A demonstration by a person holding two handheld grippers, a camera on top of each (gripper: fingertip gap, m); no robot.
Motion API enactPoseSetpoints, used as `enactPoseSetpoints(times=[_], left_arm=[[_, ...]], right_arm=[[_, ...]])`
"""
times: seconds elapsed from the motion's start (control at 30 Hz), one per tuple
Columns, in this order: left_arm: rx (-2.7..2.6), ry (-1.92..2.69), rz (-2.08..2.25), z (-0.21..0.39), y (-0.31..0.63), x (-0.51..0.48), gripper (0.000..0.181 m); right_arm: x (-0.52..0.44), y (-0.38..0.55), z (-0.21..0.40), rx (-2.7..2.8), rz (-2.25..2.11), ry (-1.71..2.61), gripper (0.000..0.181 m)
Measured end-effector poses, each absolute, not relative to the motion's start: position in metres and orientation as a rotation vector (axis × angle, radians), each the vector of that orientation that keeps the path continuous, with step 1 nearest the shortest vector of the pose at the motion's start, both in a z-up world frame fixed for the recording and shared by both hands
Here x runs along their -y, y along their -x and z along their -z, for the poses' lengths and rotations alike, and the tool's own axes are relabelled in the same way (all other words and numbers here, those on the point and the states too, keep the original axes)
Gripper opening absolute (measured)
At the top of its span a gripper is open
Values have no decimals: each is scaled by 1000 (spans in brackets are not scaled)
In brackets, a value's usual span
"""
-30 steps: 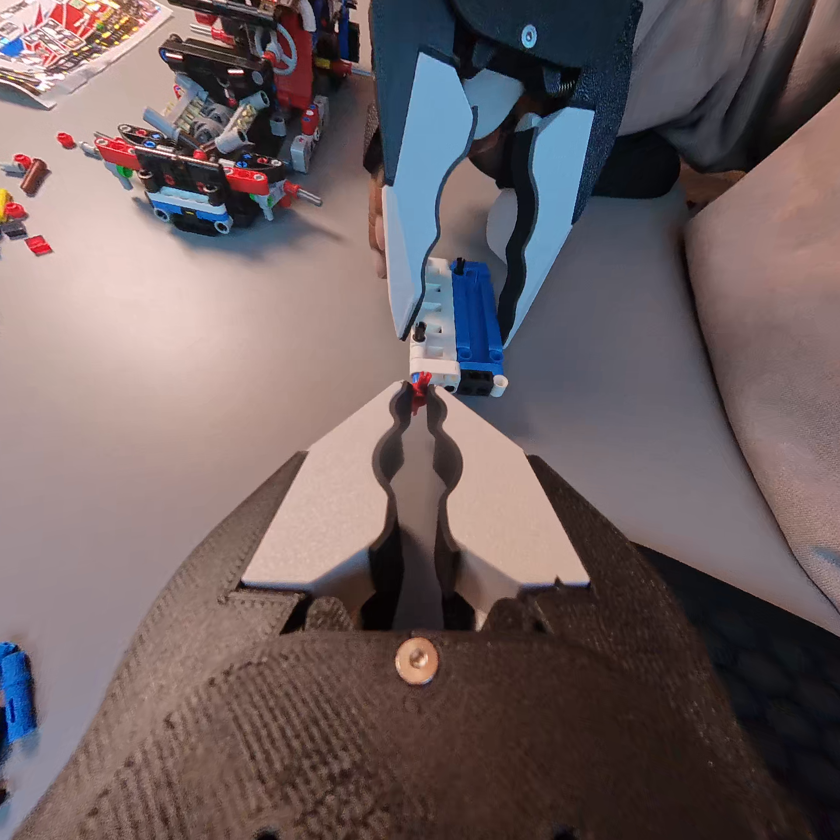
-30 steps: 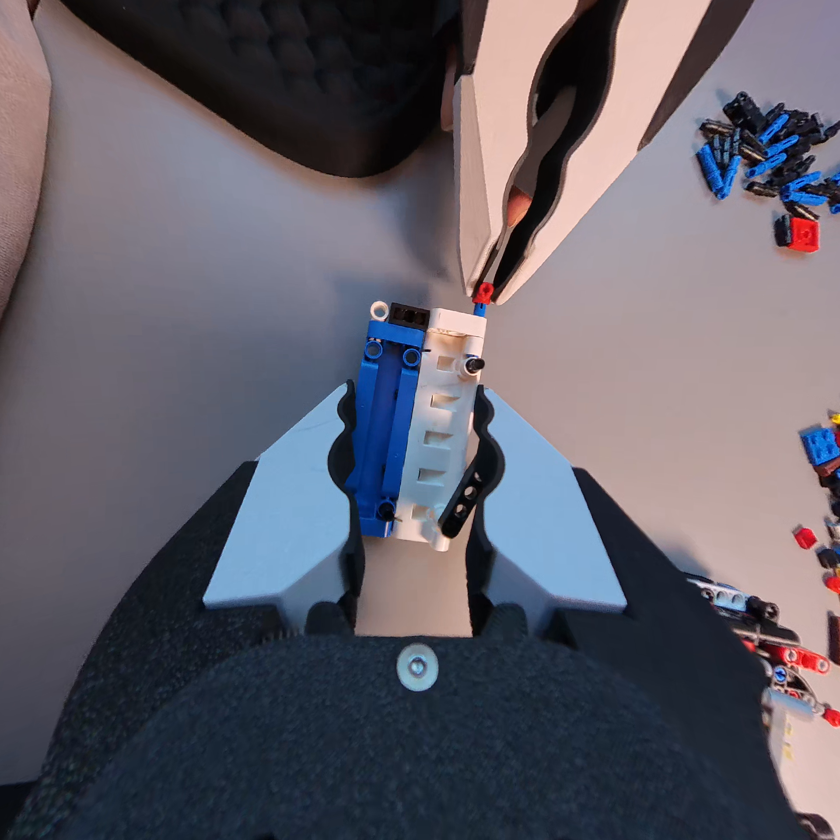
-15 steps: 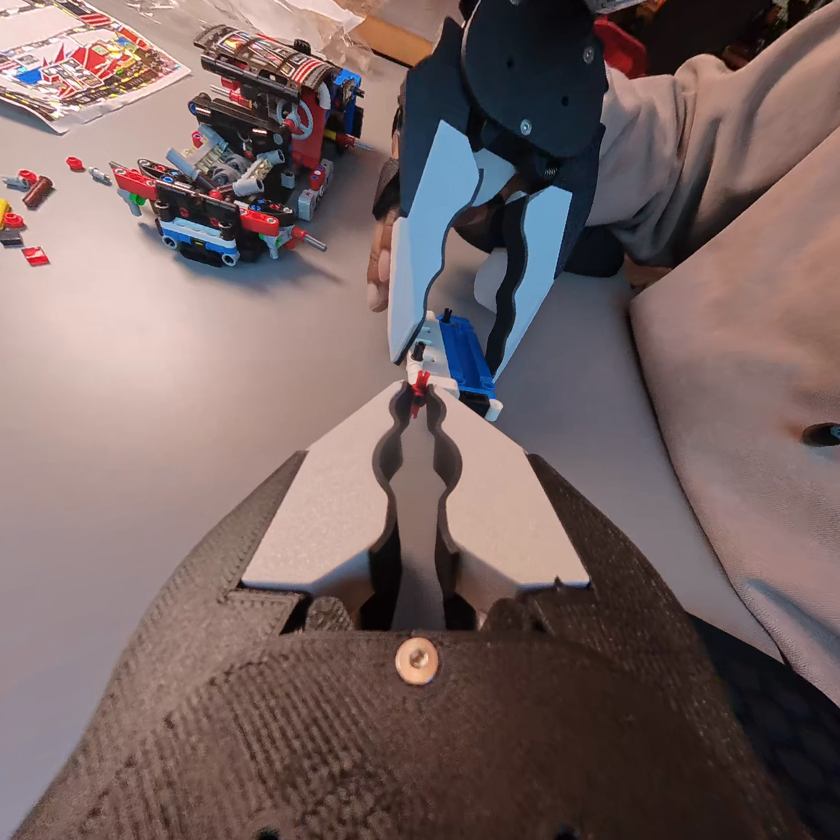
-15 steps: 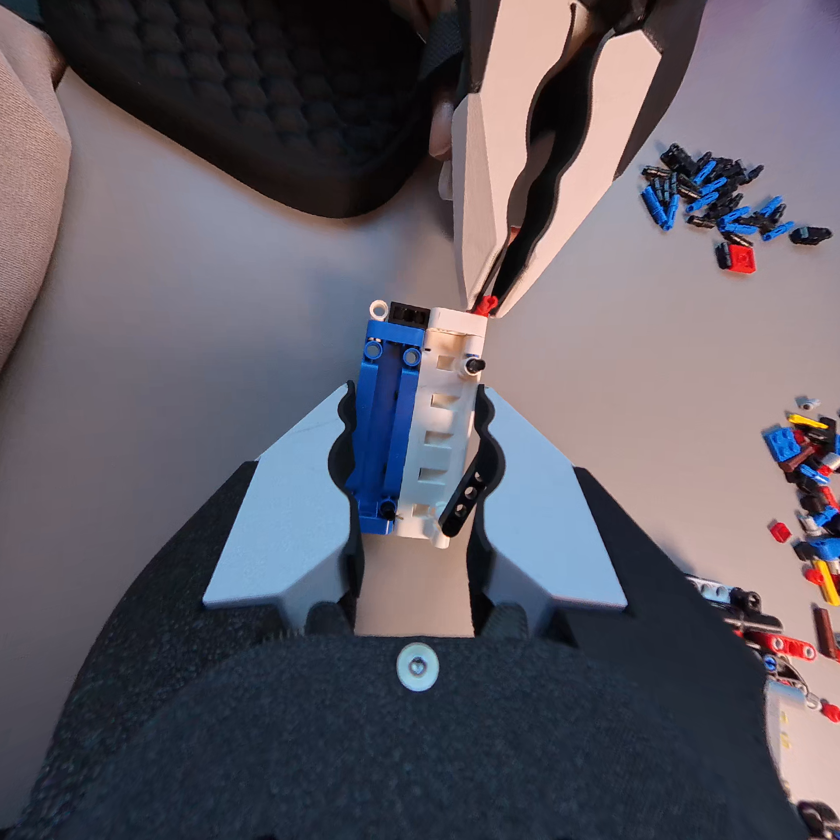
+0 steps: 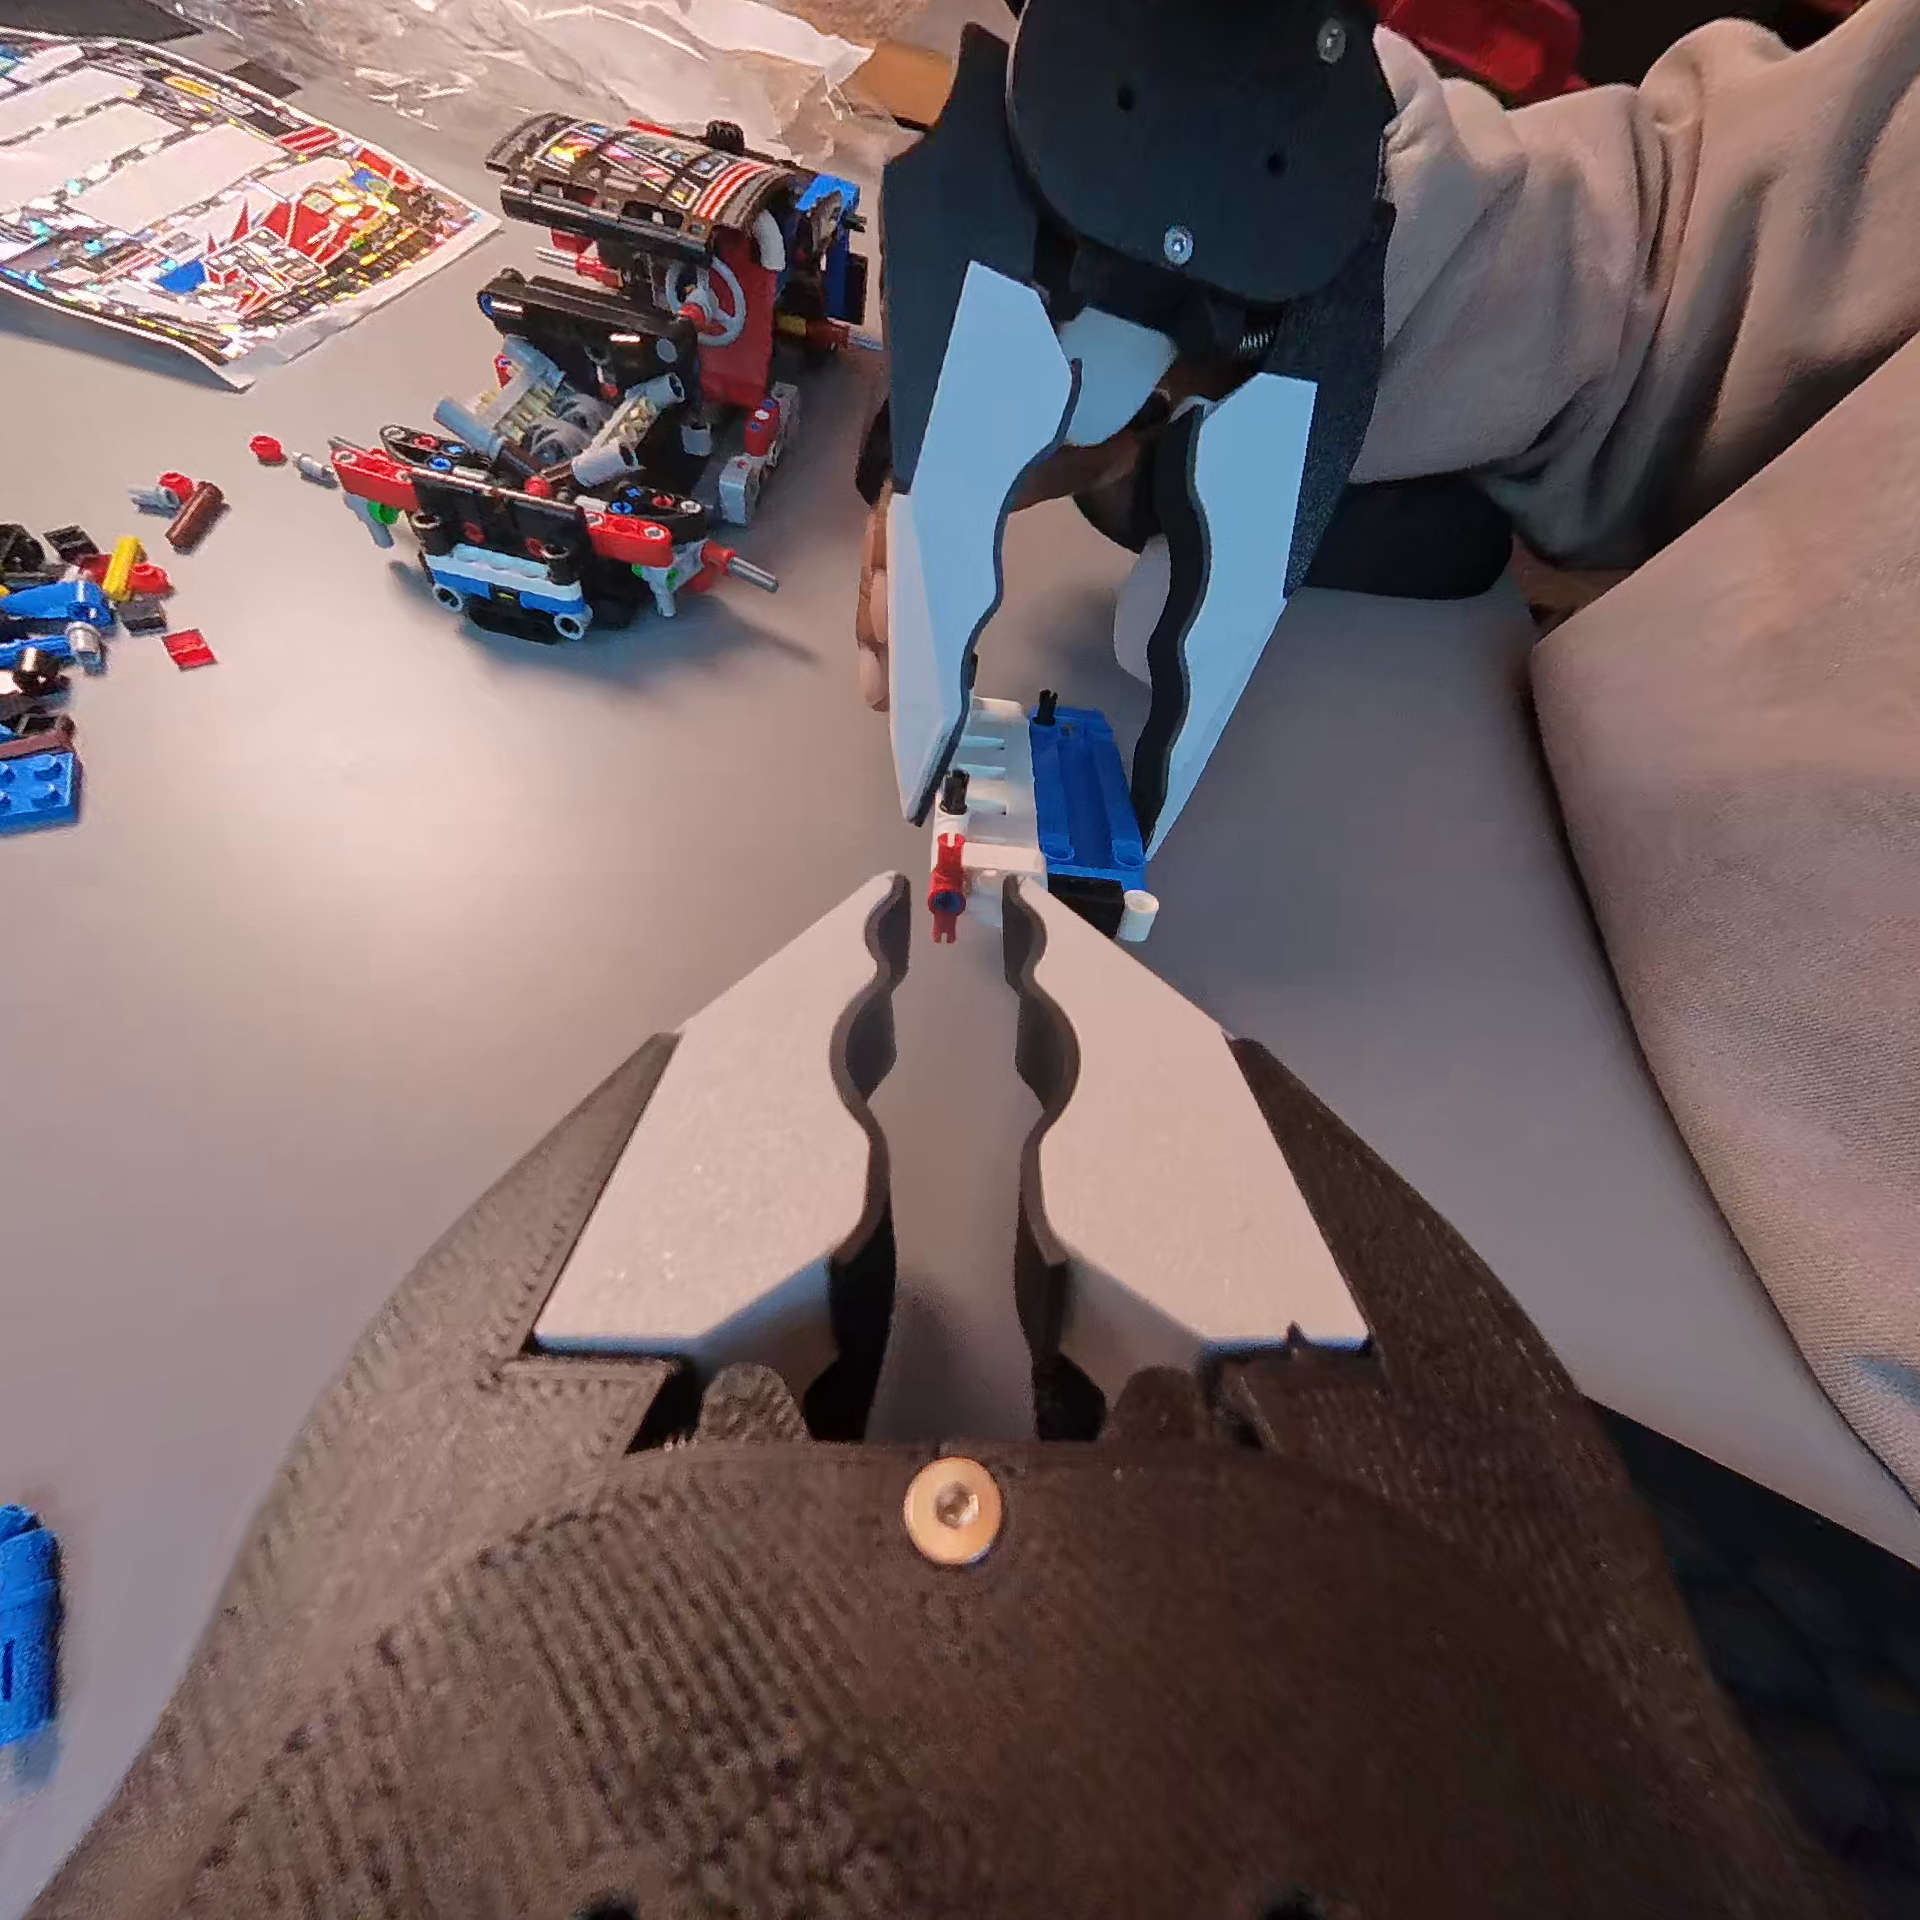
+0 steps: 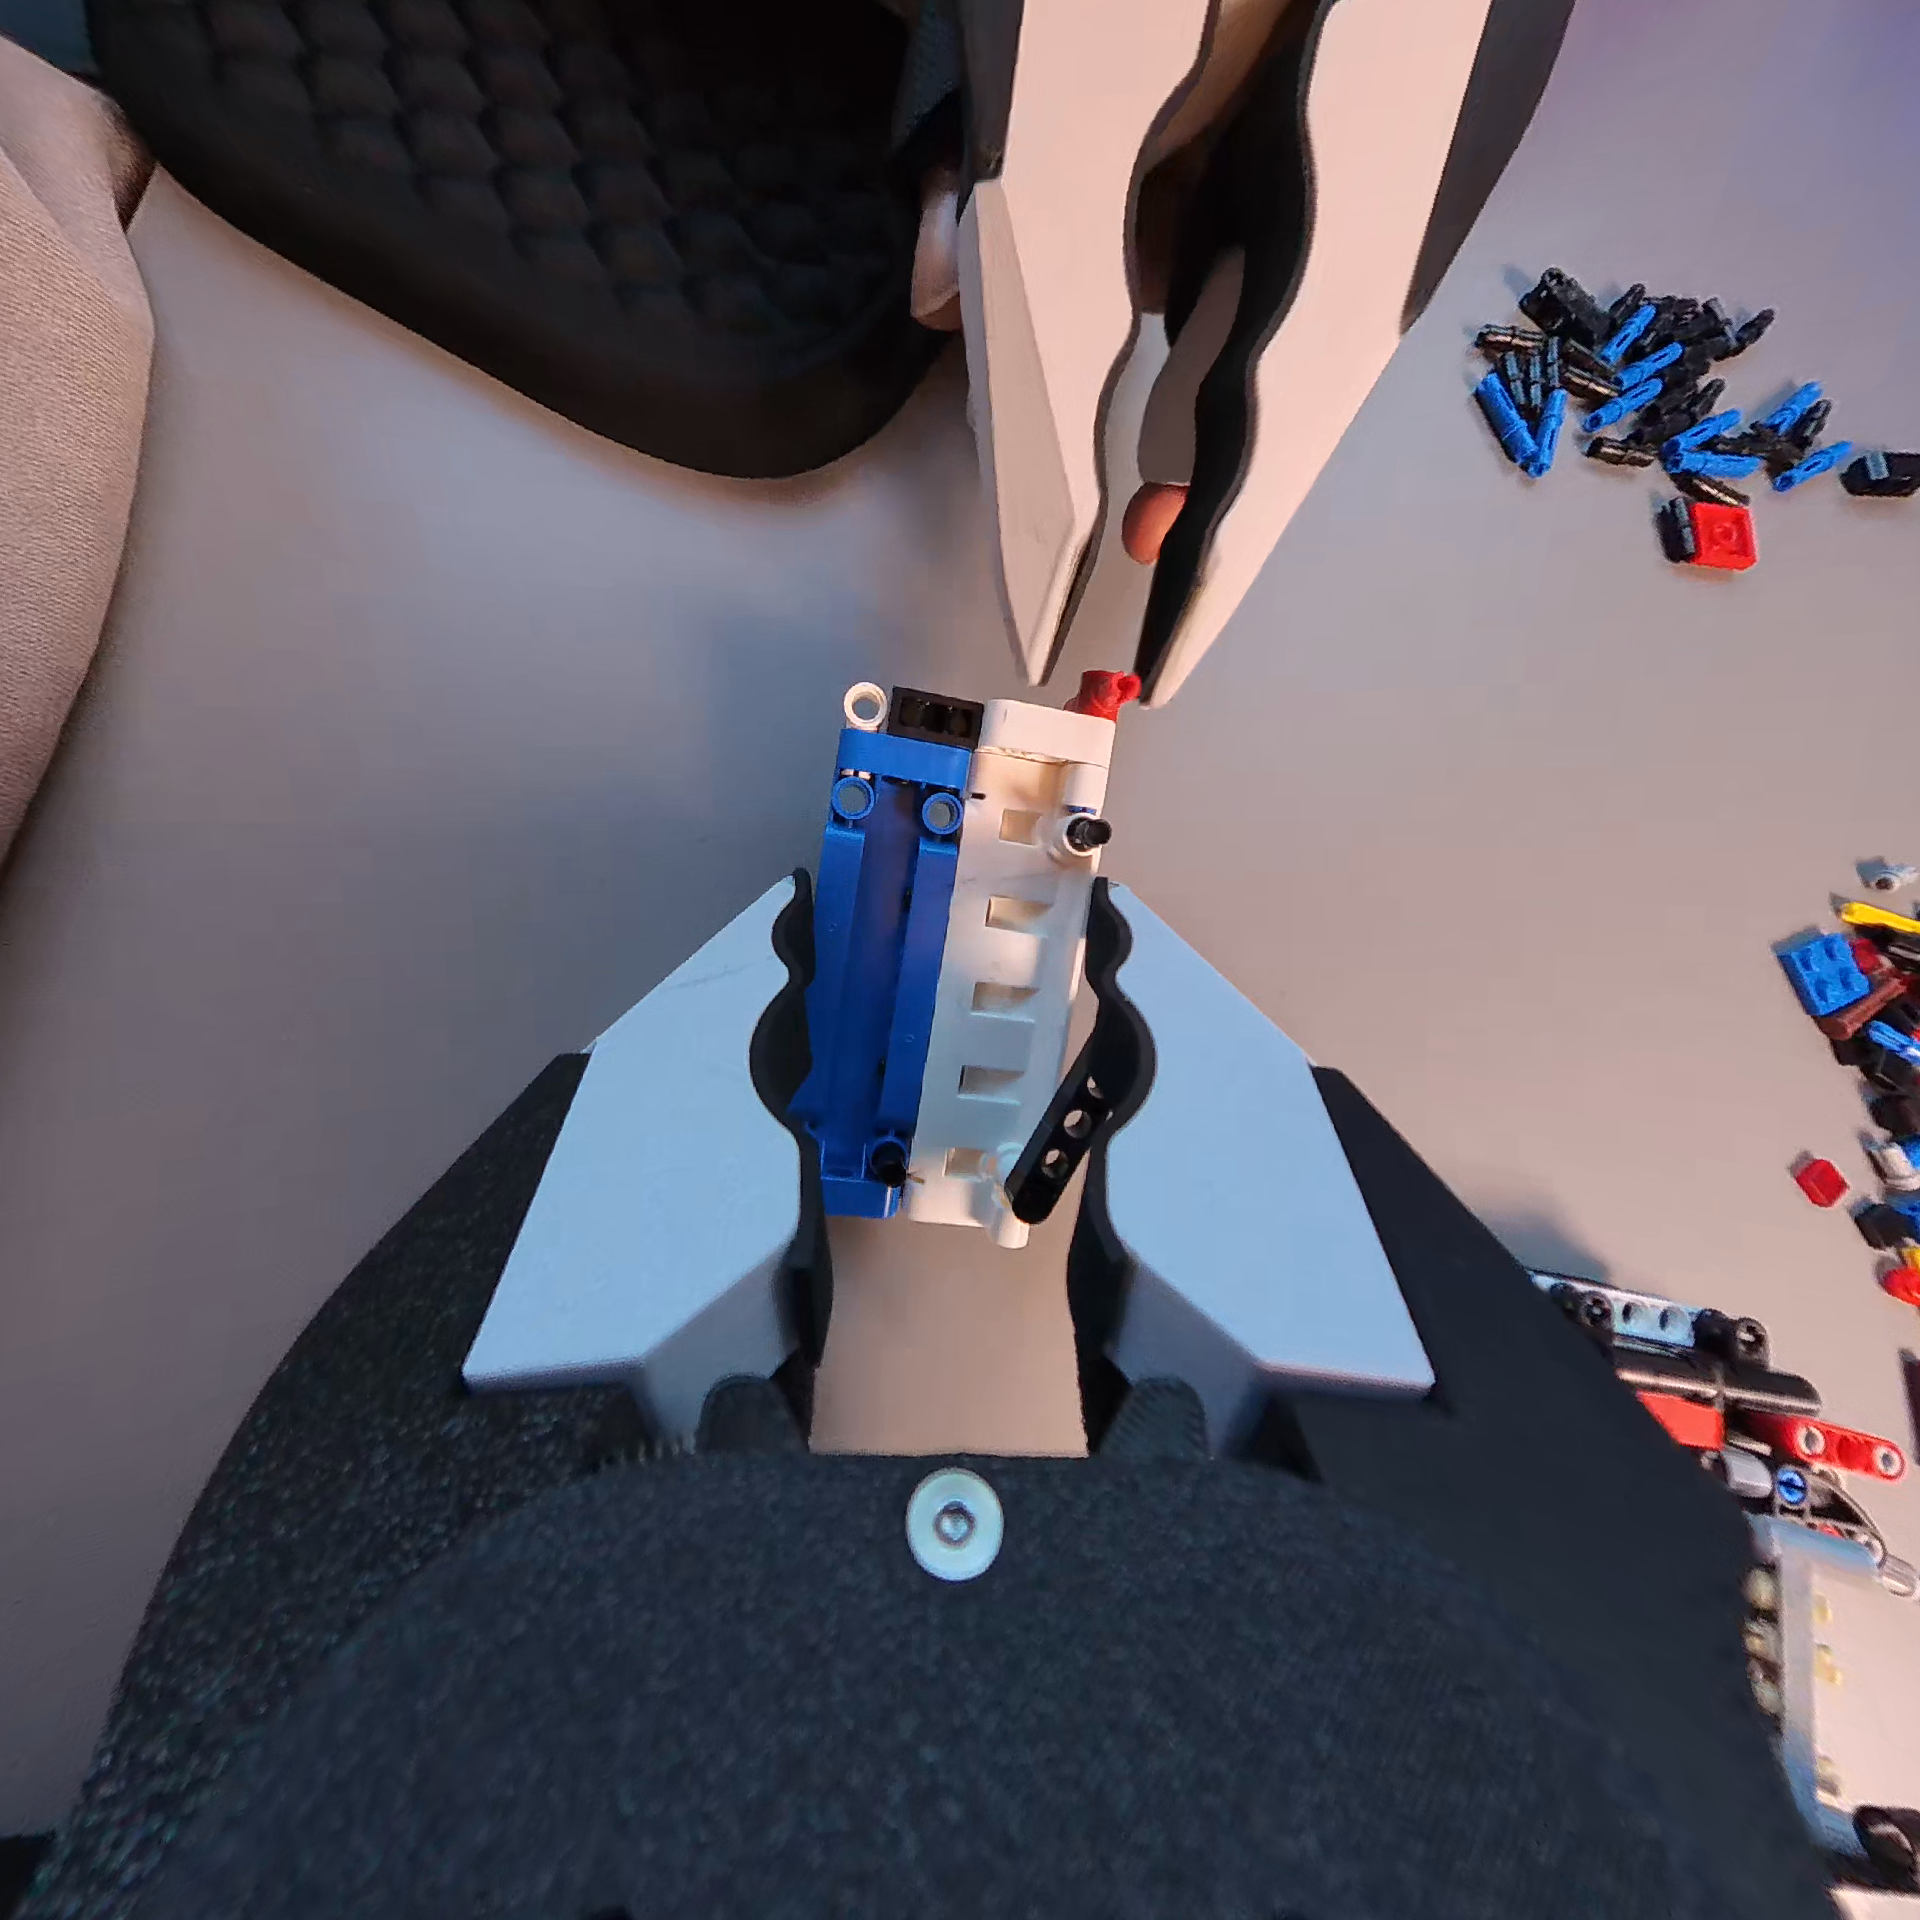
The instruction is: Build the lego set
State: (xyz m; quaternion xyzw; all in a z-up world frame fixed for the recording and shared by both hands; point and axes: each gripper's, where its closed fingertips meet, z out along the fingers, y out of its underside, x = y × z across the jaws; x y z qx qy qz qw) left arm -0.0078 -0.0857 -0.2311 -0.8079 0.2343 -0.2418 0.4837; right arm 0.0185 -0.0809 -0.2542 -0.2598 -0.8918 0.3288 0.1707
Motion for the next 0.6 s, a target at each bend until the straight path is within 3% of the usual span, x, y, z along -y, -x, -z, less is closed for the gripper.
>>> enactPoseSetpoints(times=[0.1,0.6], left_arm=[[-589,1979,533,233,8,85,5],[-630,2002,520,239,3,86,5]], right_arm=[[82,-18,252,2528,-926,733,50],[82,-25,257,2583,-907,748,50]])
